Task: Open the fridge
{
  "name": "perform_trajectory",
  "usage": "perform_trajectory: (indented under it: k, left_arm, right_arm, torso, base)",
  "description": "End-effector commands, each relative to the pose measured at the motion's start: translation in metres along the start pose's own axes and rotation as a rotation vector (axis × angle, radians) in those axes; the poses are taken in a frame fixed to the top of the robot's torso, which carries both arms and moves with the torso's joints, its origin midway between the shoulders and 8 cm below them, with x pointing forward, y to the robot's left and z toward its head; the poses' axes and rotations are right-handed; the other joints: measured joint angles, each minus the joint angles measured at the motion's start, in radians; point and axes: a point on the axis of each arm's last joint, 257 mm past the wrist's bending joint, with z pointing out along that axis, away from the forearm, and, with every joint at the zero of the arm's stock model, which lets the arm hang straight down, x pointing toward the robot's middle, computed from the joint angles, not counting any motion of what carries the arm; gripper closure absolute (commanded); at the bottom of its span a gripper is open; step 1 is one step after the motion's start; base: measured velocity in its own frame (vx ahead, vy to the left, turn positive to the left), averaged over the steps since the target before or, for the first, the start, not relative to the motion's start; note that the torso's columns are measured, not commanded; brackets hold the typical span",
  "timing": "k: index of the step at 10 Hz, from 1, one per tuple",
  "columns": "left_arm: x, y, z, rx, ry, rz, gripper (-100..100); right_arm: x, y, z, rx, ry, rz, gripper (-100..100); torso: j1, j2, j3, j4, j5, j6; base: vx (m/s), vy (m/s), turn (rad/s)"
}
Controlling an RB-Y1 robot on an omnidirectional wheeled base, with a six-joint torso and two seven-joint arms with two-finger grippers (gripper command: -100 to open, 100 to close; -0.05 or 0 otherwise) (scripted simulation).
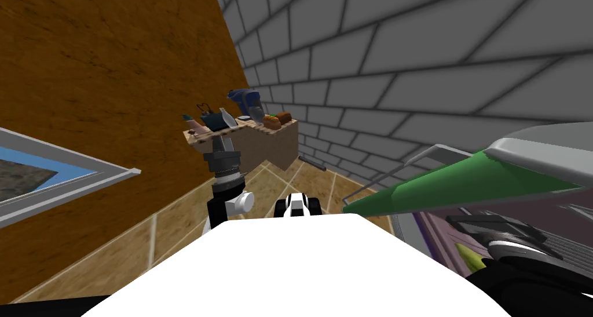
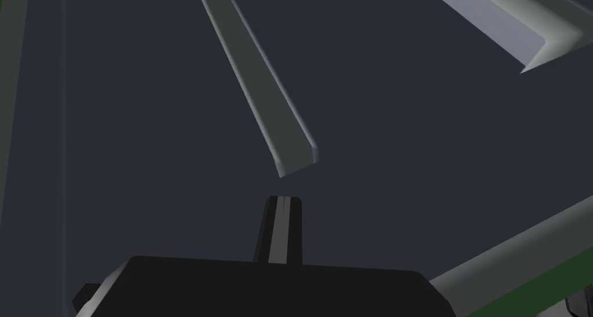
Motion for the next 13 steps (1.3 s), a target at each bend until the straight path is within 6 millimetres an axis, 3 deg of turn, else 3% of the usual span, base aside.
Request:
perform_trajectory:
  k: [1,3,4,5,8,9,10,11,13]
  left_arm:
    - [0.000,0.000,0.000,0.000,0.000,0.000,0]
    - [0.000,0.000,0.000,0.000,0.000,0.000,0]
    - [0.000,0.000,0.000,0.000,0.000,0.000,0]
    - [0.000,0.000,0.000,0.000,0.000,0.000,0]
    - [0.000,0.000,0.000,0.000,0.000,0.000,0]
    - [0.000,0.000,0.000,0.000,0.000,0.001,0]
    - [0.000,0.000,0.000,0.000,0.000,0.000,0]
    - [0.000,0.000,0.000,0.000,0.000,0.000,0]
    - [0.000,0.000,0.000,0.000,0.000,0.000,0]
  right_arm:
    - [0.054,0.008,-0.022,0.002,0.132,0.080,100]
    - [0.071,0.001,-0.031,0.015,0.174,0.058,100]
    - [0.115,0.017,-0.052,-0.003,0.286,0.122,100]
    - [0.134,0.024,-0.068,-0.012,0.340,0.149,100]
    - [0.156,0.013,-0.084,0.027,0.401,0.126,100]
    - [0.198,0.025,-0.117,0.017,0.516,0.173,100]
    - [0.216,0.024,-0.137,0.023,0.576,0.195,100]
    - [0.228,0.026,-0.153,0.017,0.612,0.181,100]
    - [0.233,0.014,-0.156,0.065,0.634,0.166,100]
  torso:
    - [0.001,0.002,0.002,0.001,0.001,0.002]
    - [0.001,-0.002,-0.001,0.000,0.001,0.000]
    - [0.001,-0.002,-0.002,0.000,0.002,0.001]
    - [0.002,0.002,0.001,0.001,0.002,0.001]
    - [0.001,0.000,0.000,0.000,0.002,0.001]
    - [0.001,-0.001,-0.001,0.000,0.002,0.002]
    - [0.003,0.003,0.001,0.001,0.002,0.001]
    - [0.004,0.004,0.003,0.002,0.002,0.002]
    - [0.000,-0.001,0.000,0.000,0.001,0.001]
  base:
    - [-0.052,0.005,0.454]
    - [-0.010,-0.002,0.360]
    - [-0.062,0.013,0.423]
    - [-0.084,0.035,0.433]
    - [-0.025,0.017,0.327]
    - [-0.073,0.041,0.386]
    - [-0.093,0.056,0.459]
    - [-0.042,0.030,0.355]
    - [0.001,0.003,0.321]
